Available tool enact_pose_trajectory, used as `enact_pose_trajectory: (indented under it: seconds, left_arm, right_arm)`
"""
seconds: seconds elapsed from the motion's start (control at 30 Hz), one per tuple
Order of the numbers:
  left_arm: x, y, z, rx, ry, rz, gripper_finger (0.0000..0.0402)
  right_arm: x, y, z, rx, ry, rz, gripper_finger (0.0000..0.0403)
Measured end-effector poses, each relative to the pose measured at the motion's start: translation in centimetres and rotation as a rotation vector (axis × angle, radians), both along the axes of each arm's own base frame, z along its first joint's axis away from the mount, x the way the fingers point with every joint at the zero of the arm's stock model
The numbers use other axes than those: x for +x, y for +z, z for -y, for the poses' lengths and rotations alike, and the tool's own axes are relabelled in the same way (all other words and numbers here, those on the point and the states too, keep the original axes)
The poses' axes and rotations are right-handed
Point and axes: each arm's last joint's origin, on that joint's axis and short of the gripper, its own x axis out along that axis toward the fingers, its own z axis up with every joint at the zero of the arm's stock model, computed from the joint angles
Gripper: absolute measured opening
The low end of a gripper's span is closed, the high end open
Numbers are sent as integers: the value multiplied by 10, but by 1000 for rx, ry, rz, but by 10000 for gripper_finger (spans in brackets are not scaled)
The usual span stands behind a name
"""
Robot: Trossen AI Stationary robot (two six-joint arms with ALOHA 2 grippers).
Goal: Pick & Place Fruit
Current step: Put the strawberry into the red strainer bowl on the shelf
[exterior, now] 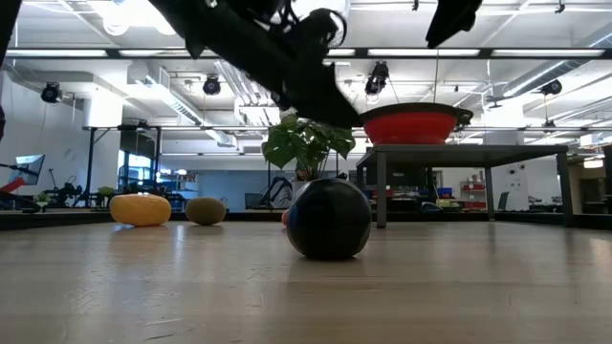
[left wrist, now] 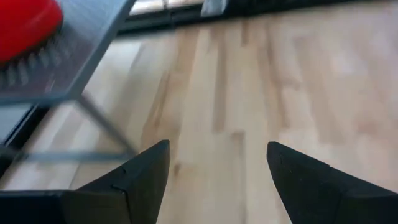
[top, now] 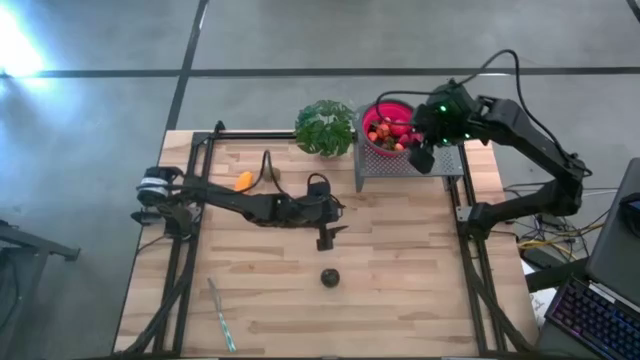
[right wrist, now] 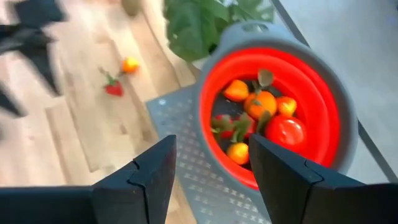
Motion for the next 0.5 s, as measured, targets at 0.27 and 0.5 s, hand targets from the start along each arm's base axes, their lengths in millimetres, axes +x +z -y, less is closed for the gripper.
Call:
enact_pose_trajectory:
  seconds: [0.27, 0.5]
  left_arm:
    - [-12, -16, -42, 0, 102, -207, 273]
    - [-20, -24, -60, -46, 23, -307, 273]
  right_arm:
    - [-8, 7, -11, -11, 14, 44, 205]
    - [-4, 5, -9, -17, 29, 26, 196]
